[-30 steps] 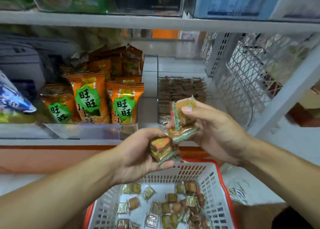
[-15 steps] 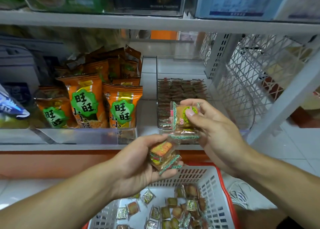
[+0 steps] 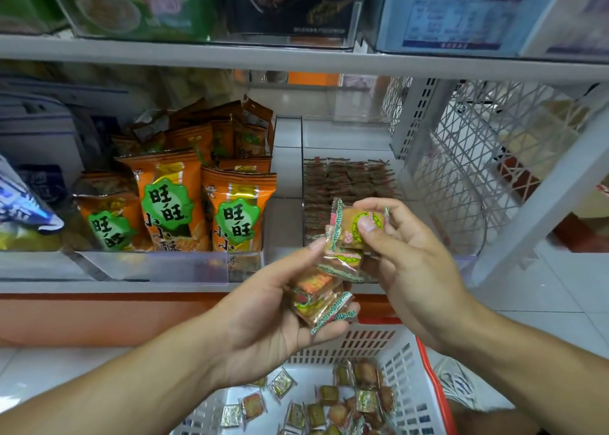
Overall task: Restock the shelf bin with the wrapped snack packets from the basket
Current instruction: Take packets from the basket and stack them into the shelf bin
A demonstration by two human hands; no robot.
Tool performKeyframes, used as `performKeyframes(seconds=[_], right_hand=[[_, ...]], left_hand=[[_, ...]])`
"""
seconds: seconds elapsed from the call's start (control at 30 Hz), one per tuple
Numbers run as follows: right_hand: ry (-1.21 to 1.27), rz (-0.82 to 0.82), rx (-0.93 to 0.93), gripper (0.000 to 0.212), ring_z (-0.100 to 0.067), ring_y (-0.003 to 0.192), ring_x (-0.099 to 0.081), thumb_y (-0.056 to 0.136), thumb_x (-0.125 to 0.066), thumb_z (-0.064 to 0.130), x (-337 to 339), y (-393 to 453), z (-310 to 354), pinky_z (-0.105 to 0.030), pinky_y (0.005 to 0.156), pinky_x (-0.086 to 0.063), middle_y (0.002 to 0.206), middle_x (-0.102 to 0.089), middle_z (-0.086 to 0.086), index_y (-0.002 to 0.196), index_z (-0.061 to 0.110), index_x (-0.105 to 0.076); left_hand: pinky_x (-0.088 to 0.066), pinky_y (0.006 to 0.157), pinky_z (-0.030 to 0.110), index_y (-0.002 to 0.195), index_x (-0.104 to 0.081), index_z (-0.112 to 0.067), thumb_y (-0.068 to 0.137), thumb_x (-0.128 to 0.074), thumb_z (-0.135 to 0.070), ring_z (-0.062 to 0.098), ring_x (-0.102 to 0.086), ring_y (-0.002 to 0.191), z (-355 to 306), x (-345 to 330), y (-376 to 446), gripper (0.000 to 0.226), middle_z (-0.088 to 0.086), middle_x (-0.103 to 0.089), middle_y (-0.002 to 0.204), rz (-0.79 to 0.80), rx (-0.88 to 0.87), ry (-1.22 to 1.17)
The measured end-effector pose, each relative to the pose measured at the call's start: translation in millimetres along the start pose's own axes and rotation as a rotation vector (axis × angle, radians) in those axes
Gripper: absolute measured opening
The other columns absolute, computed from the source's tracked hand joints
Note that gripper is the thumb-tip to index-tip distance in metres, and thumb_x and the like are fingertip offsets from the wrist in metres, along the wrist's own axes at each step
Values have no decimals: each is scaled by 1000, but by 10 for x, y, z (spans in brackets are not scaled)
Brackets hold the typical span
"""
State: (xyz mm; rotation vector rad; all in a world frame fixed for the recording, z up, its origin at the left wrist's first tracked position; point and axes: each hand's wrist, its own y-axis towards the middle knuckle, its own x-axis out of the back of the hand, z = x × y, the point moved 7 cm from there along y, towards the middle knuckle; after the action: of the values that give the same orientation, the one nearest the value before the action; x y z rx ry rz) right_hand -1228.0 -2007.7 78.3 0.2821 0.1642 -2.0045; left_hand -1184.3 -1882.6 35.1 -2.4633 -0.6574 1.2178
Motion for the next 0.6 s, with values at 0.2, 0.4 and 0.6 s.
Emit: performKeyframes(seconds=[0.2,0.4,0.6], right_hand=[[104,-76,-99,38,-33,101,-66,84,-60,22,39,1,-7,-44,85,-50,115,-69,-25,119,7,-57],[122,-159,-89,34,-15,78,-66,75,-70,12,202,55,135,-21,59,-49,95,-73,-9,106,12,-57],[123,11,-316,52,-23,86,-75,73,-70,1,176,47,86,-25,70,-61,113,-73,-16,124,3,-62]], left_hand=[[-62,53,31,102,-78,-5,65,-84,-18,29,-76,88,-31,51,-12,40,20,-69,105,-76,-105,49],[-62,56,32,104,-73,-1,65,-84,-15,28,-76,93,-92,117,-8,42,20,-75,103,-109,-213,60],[-62,68,35,100,-74,-14,68,-83,-21,22,-74,97,-172,240,7,34,14,-76,112,-202,-347,220]])
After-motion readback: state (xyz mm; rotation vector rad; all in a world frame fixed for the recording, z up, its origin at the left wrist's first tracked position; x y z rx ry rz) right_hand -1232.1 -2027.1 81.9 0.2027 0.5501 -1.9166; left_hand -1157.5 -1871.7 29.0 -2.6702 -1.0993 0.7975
